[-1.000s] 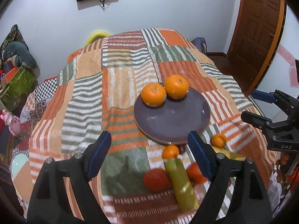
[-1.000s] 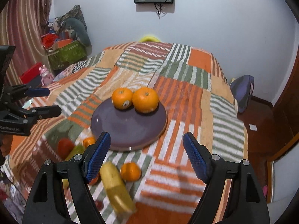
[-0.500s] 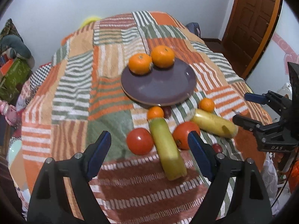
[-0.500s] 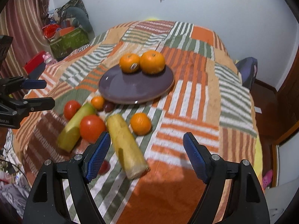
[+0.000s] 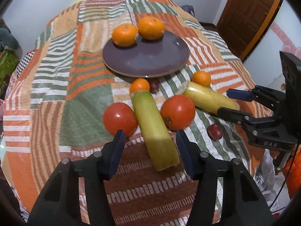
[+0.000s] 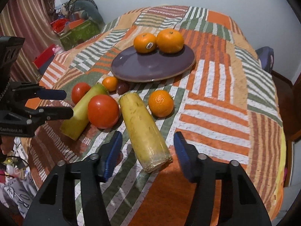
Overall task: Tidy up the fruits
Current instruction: 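Move the left tool to the pale gourd while the right tool approaches the yellow gourd, then close the left tool on the pale gourd while the right tool grasps the yellow gourd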
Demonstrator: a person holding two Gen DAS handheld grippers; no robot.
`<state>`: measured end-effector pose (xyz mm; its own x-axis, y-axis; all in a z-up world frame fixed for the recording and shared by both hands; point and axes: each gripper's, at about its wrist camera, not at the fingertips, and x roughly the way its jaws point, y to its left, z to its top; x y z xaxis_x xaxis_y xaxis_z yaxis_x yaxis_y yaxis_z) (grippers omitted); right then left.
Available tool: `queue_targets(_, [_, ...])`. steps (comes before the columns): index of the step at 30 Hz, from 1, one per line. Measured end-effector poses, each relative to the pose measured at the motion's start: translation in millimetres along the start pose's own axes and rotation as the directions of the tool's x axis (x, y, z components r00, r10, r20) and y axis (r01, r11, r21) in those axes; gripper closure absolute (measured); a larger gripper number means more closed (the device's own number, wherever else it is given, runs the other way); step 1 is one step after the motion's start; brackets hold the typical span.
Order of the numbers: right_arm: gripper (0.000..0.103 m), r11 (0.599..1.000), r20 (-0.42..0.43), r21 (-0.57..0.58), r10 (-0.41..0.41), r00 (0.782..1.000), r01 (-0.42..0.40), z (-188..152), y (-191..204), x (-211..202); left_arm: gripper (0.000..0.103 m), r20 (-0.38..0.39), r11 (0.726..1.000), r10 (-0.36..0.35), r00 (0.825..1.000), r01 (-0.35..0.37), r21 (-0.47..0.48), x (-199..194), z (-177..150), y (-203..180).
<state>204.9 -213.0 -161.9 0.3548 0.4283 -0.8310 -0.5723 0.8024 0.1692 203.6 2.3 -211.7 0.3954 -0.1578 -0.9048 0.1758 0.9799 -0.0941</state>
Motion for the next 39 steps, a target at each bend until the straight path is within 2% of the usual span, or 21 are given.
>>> queue_targets(4, [0.059,1.0,-0.015,-0.005,-0.009,1.0,0.008,-2,0,8,0.056,-0.032,1.0,0.002,0.999,-0.002,0.007,14,-1,-4])
queue_targets(13, [0.059,1.0,-0.029,-0.002,0.013,1.0,-0.013,-3,-3,12,0.059,-0.071,1.0,-0.027,0.997,0.027,-0.013,34,-4,-6])
queue_targets(23, [0.065,0.999,-0.057,0.013,0.033,0.998,-0.032,-19,-11,-5,0.067,-0.068,1.0,-0.003,0.998,0.005,0.022,18,-20,1])
queue_targets(31, [0.068,1.0,-0.085,-0.004,0.005,0.996,-0.005,-45,-10,-26,0.068,-0.092,0.998,0.006,0.996,0.0,0.066,1,-50,9])
queue_targets(37, [0.068,1.0,-0.096,0.024,0.012,0.995,-0.01,-42,-12,-29,0.068,-0.097,0.999,-0.006,0.995,0.01,0.044,1,-47,12])
queue_targets(39, [0.067,0.999,-0.075,0.046,0.025,0.997,-0.022,-35,-15,-30,0.068,-0.09,0.999,-0.005,0.996,0.009,0.041,2,-43,12])
